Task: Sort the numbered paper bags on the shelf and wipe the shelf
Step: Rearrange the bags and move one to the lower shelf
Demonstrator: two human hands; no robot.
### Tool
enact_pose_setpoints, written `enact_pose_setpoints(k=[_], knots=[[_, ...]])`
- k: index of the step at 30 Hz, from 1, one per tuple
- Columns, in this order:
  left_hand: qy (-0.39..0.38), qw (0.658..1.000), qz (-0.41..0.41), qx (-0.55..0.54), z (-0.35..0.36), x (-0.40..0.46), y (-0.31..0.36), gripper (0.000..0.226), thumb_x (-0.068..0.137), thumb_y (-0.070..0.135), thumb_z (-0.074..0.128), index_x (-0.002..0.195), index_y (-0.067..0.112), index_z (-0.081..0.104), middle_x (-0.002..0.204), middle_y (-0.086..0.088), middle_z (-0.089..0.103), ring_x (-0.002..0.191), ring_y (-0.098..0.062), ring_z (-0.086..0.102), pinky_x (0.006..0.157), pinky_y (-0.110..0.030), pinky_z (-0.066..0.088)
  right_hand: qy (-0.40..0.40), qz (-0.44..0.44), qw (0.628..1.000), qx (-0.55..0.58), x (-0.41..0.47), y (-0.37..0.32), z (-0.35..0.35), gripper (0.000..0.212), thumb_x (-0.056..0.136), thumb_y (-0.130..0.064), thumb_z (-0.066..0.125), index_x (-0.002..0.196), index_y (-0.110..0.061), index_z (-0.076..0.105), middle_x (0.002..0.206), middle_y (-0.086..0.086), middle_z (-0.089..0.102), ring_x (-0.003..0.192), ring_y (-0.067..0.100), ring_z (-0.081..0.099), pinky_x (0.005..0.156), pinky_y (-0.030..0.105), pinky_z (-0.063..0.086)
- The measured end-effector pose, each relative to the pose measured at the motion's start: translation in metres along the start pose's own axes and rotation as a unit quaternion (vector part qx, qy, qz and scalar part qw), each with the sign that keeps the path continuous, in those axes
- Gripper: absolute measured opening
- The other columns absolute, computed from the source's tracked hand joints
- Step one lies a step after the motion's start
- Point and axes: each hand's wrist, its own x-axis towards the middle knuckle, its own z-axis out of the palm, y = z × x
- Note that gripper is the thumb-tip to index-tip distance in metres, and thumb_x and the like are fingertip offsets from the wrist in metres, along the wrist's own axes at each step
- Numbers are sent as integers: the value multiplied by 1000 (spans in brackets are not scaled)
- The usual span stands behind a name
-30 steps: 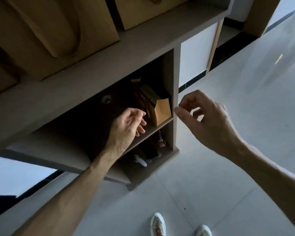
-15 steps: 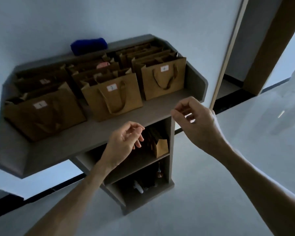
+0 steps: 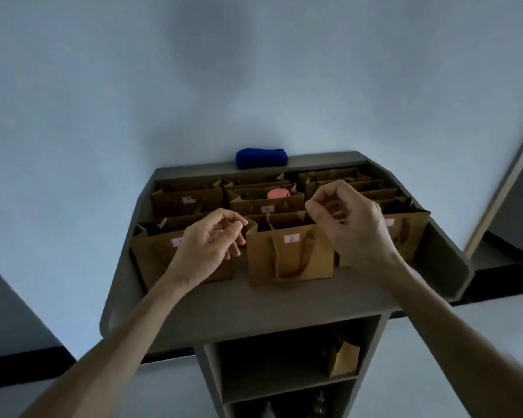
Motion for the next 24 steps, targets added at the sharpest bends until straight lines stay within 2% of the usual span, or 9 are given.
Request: enact_pose_setpoints(k=[3, 8, 13, 16, 21, 24], knots=[[29, 999, 7, 27, -29, 22, -21, 16, 96, 23, 53, 107, 16, 62, 82, 3, 68, 71, -16, 68, 61, -27, 57, -19, -12, 1000, 8, 31, 5, 31, 11, 93, -23, 64, 102, -17, 62, 89, -14, 67, 86, 0, 66, 71, 11, 52], [80, 995, -22, 59, -74, 66, -62, 14, 97, 23, 54, 106, 19, 63, 83, 4, 69, 72, -11, 68, 61, -19, 55, -45, 11, 999, 20, 78, 22, 85, 10, 93, -22, 64, 101, -17, 61, 89, -8, 68, 82, 1, 68, 69, 14, 55], [102, 982, -61, 145, -104, 99, -107, 12, 97, 24, 53, 107, 24, 62, 92, 9, 67, 80, -4, 65, 68, -14, 51, -68, 9, 998, 3, 111, 43, 132, 7, 93, -24, 64, 98, -21, 60, 87, -9, 66, 81, 5, 67, 68, 21, 58], [102, 968, -91, 210, -111, 115, -136, 14, 97, 22, 54, 110, 22, 60, 105, 8, 60, 94, -6, 59, 77, -17, 49, -92, 12, 996, -9, 131, 57, 150, 8, 93, -25, 63, 99, -21, 60, 88, -10, 65, 82, 4, 66, 70, 20, 56], [43, 925, -135, 353, -115, 133, -178, 28, 94, 25, 58, 122, 22, 56, 126, 0, 57, 117, -18, 52, 98, -31, 42, -147, 10, 989, -9, 168, 79, 172, 7, 94, -24, 62, 100, -21, 60, 89, -8, 64, 82, 4, 64, 70, 17, 52], [8, 908, -173, 382, -115, 140, -187, 39, 94, 29, 58, 132, 25, 51, 137, 0, 53, 127, -20, 46, 106, -37, 39, -182, -2, 983, -9, 191, 92, 184, 6, 94, -23, 62, 99, -21, 61, 87, -9, 64, 81, 2, 63, 70, 15, 48]])
